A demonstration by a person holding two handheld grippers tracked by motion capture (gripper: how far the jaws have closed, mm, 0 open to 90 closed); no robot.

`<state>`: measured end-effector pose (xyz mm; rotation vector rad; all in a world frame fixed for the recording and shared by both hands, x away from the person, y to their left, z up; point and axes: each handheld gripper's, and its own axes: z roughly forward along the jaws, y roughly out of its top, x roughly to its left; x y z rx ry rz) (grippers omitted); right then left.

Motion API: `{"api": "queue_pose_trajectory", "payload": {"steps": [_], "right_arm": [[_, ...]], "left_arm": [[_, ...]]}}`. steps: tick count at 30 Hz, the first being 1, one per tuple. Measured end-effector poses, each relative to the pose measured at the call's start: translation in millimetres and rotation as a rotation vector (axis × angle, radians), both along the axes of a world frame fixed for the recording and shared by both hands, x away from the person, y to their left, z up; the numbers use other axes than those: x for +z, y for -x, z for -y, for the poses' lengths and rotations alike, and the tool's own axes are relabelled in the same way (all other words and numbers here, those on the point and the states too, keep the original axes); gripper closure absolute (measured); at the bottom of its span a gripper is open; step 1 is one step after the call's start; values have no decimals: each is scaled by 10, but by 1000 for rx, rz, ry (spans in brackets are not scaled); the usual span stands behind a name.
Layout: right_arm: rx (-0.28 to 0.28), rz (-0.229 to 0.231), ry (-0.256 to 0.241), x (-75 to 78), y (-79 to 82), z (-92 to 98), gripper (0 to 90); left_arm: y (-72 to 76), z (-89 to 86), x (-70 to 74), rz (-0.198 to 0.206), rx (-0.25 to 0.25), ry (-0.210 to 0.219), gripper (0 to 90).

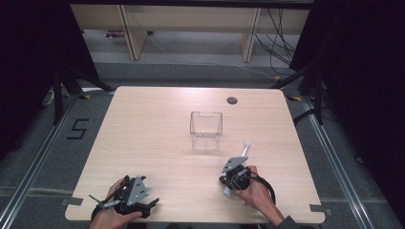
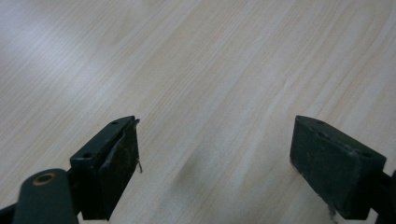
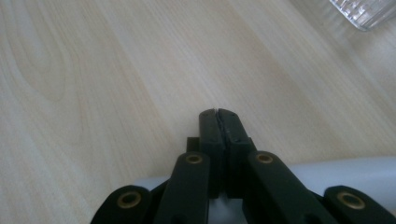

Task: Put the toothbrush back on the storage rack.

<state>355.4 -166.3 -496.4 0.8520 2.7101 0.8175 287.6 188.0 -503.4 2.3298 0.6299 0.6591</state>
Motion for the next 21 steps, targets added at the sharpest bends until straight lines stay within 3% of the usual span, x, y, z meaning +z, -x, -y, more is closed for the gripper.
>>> {"api": "queue_pose_trajectory", "payload": {"steps": [1, 3, 6, 13, 15, 16, 19, 20, 21], "right_arm": [[20, 21, 3, -11, -10, 19, 895], [45, 19, -2, -13, -7, 46, 893], [3, 18, 0, -3, 42, 124, 888], [5, 20, -8, 2, 55, 229, 883], [-11, 14, -9, 15, 61, 266, 883], [-48, 5, -13, 15, 84, 265, 883], [-38, 15, -17, 18, 74, 312, 883], [-58, -8, -18, 34, 89, 338, 883], [-27, 23, -24, 17, 66, 351, 884]], "left_arm": [[0, 0, -1, 0, -1, 0, 150], [1, 3, -2, 0, -1, 3, 150], [0, 4, -2, 0, -3, 2, 150], [-1, 4, -2, -1, -3, 0, 151], [-2, 3, -1, 0, -4, -4, 150], [-1, 3, -1, -1, -4, -3, 151], [-2, 3, -2, 0, -2, 0, 150], [-2, 2, -2, -1, -4, -3, 150], [6, 5, -6, -15, 3, 0, 150]]}}
